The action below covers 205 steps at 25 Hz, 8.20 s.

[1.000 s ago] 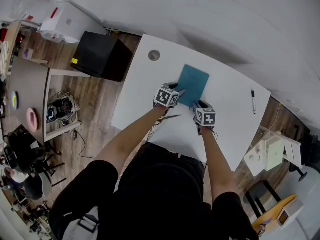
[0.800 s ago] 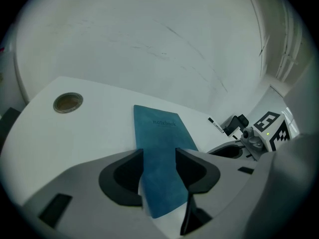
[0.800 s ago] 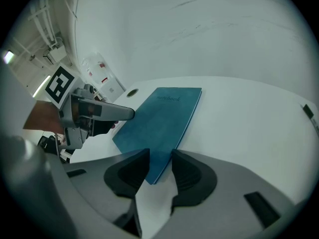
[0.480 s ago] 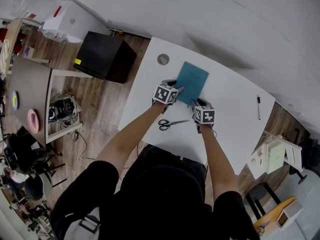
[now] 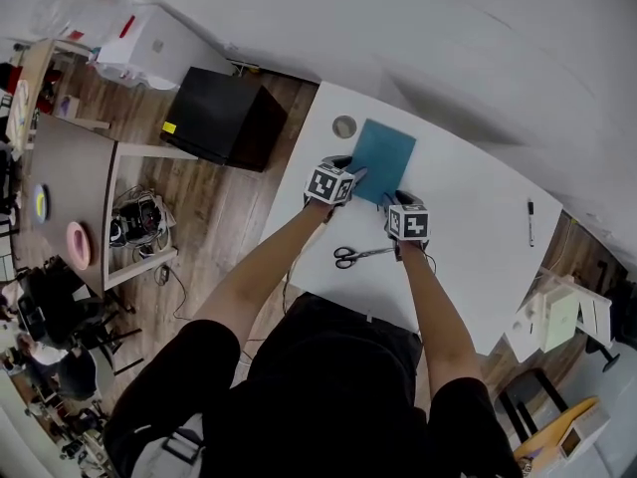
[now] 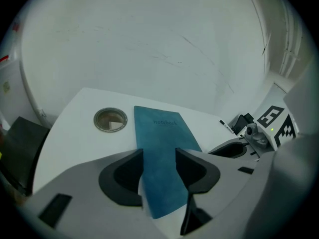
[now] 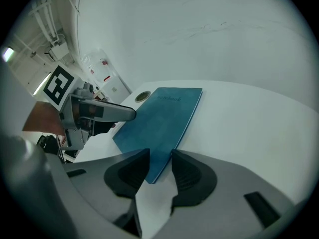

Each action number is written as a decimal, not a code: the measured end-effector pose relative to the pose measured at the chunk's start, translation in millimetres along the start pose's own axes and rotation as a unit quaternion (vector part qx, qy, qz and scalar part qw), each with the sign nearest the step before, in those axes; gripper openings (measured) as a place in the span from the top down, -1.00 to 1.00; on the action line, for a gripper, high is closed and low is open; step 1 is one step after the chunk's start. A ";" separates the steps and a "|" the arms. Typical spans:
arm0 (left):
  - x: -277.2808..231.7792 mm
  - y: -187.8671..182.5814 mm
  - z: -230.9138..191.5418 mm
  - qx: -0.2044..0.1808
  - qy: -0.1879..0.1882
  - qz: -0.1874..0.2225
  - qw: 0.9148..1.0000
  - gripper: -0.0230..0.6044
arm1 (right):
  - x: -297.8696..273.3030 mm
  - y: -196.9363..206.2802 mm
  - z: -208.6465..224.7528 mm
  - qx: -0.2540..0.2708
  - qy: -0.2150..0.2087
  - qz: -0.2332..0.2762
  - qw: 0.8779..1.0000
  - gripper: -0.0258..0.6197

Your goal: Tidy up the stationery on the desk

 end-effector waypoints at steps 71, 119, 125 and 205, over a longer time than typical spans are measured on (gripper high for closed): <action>-101.8 122.4 294.2 -0.027 0.039 -0.034 0.998 0.27 | 187.6 123.1 398.8 -0.096 0.124 0.084 0.984 0.46; 27.6 119.1 216.1 0.004 0.009 0.046 0.999 0.86 | 130.8 89.3 135.5 -0.202 0.017 0.100 0.974 0.67; 62.5 126.0 171.3 0.002 0.045 0.019 0.999 0.87 | 88.8 59.1 74.3 -0.221 0.036 0.088 0.971 0.67; 64.8 201.2 112.7 -0.073 -0.018 -0.151 0.986 0.85 | 69.1 144.4 -38.5 -0.015 -0.061 0.002 0.998 0.67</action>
Point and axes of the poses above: the fingertips, and each gripper's own axes: x backward along the fingers, z to its right, y out of its underside, the point moved 7 cm from there along x, backward along the fingers, and after that the axes turned 12 degrees about y, right-handed, at the moved point
